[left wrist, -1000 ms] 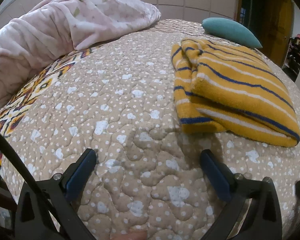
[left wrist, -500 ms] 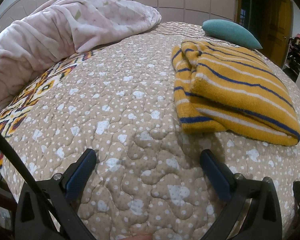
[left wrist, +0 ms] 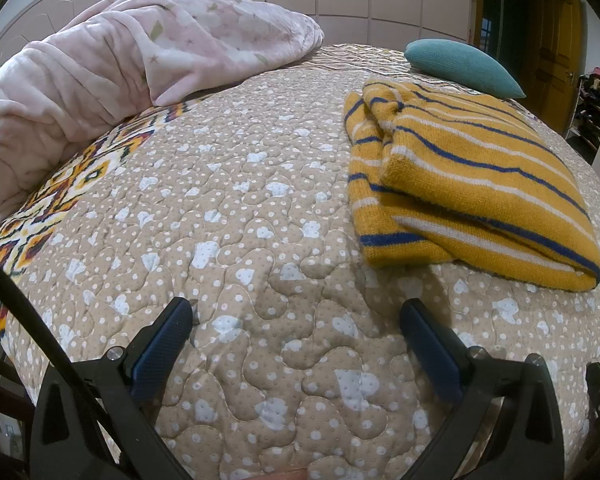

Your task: Fold small clothes

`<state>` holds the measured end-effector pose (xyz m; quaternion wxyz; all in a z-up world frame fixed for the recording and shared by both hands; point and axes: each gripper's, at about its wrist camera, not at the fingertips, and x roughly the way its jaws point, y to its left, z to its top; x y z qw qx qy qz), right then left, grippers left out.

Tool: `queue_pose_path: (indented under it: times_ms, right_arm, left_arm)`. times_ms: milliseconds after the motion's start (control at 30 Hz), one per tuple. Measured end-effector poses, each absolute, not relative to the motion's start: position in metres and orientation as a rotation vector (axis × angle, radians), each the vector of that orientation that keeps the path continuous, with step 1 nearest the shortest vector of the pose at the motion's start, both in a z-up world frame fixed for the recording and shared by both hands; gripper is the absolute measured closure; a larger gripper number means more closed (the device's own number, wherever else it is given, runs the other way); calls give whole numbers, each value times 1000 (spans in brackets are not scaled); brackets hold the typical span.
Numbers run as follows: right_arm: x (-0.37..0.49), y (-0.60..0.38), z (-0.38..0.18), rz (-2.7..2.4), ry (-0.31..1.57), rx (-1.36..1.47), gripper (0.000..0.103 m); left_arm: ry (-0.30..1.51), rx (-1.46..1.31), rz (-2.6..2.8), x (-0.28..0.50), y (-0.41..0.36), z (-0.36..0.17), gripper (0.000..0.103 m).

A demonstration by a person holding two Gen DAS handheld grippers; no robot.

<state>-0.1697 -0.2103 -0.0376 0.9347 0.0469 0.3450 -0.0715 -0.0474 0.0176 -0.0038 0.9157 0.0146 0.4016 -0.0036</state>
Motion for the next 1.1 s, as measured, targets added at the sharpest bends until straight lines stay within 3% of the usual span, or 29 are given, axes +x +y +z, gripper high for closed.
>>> queue_pose_path:
  times_ms: [867, 1033, 1067, 1100]
  right_arm:
    - [-171, -209, -37, -144, 698, 90, 0]
    - [-172, -207, 0, -50, 656, 124, 14]
    - [-170, -205, 8, -33, 642, 114, 19]
    - [-162, -201, 19, 1, 629, 96, 31]
  left_arm:
    - [826, 31, -7, -47, 18, -4, 0]
    - [824, 31, -7, -48, 18, -4, 0]
    - [825, 31, -7, -48, 17, -4, 0]
    - [825, 32, -7, -48, 17, -4, 0]
